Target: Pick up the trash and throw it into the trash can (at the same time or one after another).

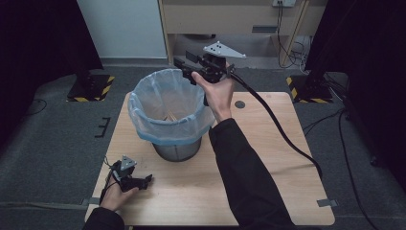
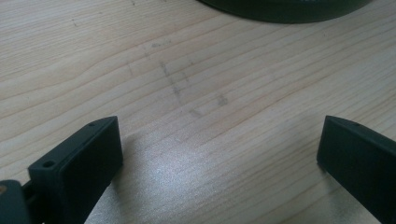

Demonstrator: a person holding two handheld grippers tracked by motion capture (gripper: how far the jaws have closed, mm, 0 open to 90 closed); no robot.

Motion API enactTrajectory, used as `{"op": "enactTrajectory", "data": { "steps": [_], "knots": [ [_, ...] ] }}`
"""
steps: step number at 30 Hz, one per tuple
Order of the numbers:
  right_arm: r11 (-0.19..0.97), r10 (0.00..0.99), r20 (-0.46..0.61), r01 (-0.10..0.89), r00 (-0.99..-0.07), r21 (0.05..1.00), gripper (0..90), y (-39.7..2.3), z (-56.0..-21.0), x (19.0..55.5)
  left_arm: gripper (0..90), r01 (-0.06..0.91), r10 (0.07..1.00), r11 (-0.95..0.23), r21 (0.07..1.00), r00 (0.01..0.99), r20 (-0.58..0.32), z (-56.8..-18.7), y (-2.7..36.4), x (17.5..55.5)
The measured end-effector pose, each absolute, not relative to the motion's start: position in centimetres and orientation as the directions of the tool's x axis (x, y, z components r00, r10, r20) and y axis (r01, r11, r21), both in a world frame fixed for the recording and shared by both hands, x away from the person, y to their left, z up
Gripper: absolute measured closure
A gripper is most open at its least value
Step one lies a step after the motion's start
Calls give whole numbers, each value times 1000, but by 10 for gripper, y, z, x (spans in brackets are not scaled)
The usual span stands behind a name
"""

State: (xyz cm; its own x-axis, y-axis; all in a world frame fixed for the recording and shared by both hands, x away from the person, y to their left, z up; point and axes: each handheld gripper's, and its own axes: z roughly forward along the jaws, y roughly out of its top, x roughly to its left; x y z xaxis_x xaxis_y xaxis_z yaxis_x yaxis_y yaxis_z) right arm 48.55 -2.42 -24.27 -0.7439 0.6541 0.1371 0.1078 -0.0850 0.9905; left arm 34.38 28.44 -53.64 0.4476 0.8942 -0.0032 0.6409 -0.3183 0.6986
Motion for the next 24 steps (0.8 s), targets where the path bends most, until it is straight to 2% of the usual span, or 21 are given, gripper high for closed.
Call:
{"op": "enactTrajectory", "data": {
  "steps": [10,17,24],
  "knots": [
    [-102,676,130,82,-725,991,423,-76,-255,456,0,640,893,-321,698,450,-2,-536,285,344],
    [-77,711,122,96,-692,992,389,-132,-285,421,0,641,893,-321,697,450,-2,-536,285,344],
    [-72,738,141,131,-660,989,387,-170,-319,398,0,642,894,-320,697,449,-3,-536,284,344]
  ]
}}
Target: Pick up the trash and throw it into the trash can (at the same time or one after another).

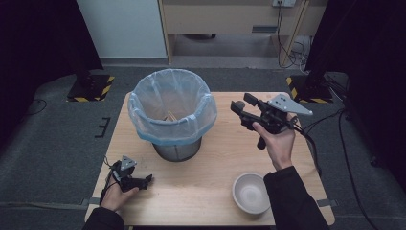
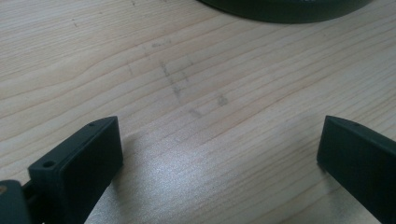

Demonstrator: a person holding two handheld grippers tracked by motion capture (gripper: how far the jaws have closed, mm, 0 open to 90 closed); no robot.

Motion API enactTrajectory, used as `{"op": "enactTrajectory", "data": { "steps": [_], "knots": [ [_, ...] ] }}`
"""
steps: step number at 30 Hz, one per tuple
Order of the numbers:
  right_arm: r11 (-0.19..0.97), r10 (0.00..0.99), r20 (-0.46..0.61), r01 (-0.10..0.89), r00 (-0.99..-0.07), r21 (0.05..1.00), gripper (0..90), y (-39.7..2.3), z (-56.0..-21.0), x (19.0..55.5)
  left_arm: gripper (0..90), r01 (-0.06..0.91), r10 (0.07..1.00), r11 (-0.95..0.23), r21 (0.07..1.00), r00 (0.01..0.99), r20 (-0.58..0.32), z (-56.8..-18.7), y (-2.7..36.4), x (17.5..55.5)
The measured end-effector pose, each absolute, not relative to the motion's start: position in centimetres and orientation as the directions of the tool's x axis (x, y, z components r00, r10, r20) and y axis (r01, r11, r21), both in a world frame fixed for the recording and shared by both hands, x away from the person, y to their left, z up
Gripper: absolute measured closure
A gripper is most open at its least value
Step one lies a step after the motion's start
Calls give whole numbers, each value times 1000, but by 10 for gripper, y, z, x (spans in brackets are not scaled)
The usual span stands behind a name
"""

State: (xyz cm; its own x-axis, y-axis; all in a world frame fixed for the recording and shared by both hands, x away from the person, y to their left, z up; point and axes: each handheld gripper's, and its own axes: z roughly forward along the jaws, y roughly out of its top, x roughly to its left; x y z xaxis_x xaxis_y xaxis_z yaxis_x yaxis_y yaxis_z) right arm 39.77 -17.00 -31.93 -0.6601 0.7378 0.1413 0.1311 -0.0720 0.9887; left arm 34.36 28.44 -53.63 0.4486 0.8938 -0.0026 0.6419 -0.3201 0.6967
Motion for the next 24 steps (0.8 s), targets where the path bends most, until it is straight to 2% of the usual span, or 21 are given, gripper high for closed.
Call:
{"op": "enactTrajectory", "data": {
  "steps": [14,24],
  "knots": [
    [-20,770,166,235,-617,972,375,-218,-397,368,0,642,893,-322,696,449,-1,-536,284,344],
    [102,775,155,363,-613,926,375,-242,-437,356,0,642,893,-321,696,449,-2,-536,284,344]
  ]
}}
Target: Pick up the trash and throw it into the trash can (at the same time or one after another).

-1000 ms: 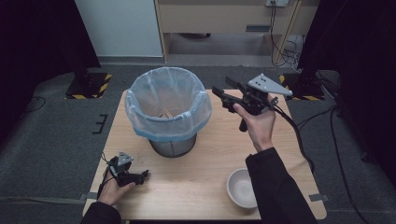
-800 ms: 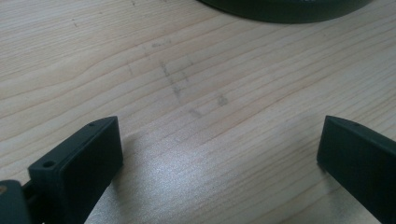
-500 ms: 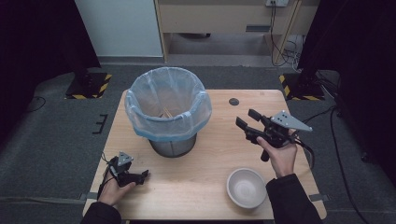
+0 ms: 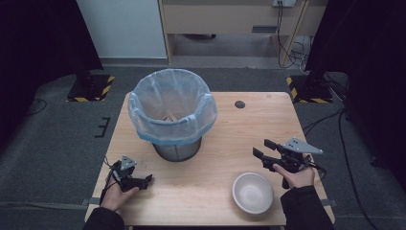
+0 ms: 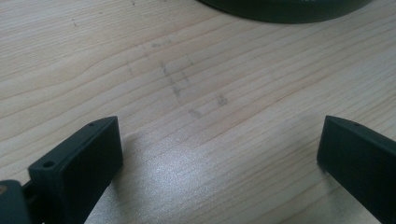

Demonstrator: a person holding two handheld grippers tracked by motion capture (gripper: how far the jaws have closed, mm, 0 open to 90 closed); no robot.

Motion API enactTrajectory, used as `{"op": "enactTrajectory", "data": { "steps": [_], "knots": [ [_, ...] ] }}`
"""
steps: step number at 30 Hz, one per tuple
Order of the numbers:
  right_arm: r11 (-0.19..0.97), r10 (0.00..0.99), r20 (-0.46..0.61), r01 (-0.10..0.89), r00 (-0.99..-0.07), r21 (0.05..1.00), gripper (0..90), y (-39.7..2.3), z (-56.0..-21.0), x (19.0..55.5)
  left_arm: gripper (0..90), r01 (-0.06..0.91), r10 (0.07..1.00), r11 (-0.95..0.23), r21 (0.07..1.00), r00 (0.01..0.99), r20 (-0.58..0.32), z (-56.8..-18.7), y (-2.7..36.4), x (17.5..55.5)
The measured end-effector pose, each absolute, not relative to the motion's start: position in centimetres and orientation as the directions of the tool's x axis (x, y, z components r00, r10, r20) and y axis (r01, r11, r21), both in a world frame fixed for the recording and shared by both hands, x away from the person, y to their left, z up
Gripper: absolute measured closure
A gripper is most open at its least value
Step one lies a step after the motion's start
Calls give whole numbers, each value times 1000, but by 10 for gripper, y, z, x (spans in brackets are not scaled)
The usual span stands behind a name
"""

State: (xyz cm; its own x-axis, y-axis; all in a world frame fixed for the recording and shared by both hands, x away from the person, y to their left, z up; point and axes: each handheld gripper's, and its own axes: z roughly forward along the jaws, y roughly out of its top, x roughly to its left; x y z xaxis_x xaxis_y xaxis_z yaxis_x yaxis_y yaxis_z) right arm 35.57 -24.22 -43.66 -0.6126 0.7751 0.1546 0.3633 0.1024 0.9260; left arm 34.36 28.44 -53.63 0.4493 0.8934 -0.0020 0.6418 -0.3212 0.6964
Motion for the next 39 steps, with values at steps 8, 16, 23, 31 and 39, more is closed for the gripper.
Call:
{"op": "enactTrajectory", "data": {
  "steps": [8,16,23,31,39],
  "knots": [
    [182,770,152,442,-620,878,392,-253,-462,349,0,642,893,-321,696,449,-2,-536,284,344],
    [259,738,177,515,-652,817,410,-258,-478,345,0,642,893,-321,696,449,-2,-536,284,344],
    [336,718,184,566,-671,753,459,-259,-494,343,0,642,893,-321,696,449,-2,-536,284,344],
    [397,703,187,597,-686,697,568,-257,-502,344,0,642,893,-321,696,449,-2,-536,284,344],
    [425,699,205,628,-685,652,692,-257,-504,346,0,642,893,-321,696,449,-2,-536,284,344]
  ]
}}
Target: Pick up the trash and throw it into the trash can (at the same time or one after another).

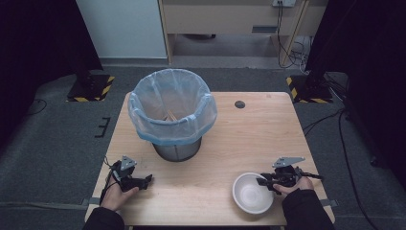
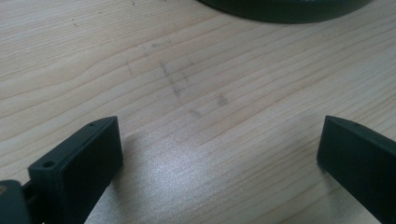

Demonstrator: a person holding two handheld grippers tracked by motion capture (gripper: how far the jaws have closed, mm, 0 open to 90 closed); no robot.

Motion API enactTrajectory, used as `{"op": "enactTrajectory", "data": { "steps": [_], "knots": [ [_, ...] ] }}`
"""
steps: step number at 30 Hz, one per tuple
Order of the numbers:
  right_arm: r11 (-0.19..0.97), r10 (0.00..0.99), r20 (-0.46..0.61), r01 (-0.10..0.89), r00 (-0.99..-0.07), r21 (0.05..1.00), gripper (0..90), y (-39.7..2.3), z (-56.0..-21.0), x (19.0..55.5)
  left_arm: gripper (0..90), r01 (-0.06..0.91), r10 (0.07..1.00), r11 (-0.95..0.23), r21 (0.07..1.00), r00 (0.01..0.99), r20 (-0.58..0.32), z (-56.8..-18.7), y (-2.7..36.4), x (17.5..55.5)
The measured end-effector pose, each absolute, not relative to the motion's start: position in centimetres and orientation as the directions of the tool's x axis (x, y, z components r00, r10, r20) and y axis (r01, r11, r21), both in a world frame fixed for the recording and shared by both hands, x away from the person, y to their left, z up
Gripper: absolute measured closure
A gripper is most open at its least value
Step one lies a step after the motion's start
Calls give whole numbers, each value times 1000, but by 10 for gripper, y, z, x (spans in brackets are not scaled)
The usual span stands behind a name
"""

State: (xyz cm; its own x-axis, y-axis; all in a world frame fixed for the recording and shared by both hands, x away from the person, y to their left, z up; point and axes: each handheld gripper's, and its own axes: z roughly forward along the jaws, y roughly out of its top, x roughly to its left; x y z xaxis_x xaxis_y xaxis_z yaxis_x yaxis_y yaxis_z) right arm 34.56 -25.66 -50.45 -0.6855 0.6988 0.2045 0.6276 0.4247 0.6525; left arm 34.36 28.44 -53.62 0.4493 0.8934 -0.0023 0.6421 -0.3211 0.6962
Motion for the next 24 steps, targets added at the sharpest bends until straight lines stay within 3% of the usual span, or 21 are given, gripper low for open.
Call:
{"op": "enactTrajectory", "data": {
  "steps": [5,14,24],
  "knots": [
    [440,694,214,640,-688,630,765,-256,-504,346,0,642,893,-321,696,449,-2,-536,284,344],
    [406,696,245,652,-675,641,798,-256,-498,346,0,642,893,-321,696,449,-3,-536,284,344],
    [280,736,252,622,-628,731,834,-261,-478,347,0,642,893,-321,696,449,-2,-536,284,344]
  ]
}}
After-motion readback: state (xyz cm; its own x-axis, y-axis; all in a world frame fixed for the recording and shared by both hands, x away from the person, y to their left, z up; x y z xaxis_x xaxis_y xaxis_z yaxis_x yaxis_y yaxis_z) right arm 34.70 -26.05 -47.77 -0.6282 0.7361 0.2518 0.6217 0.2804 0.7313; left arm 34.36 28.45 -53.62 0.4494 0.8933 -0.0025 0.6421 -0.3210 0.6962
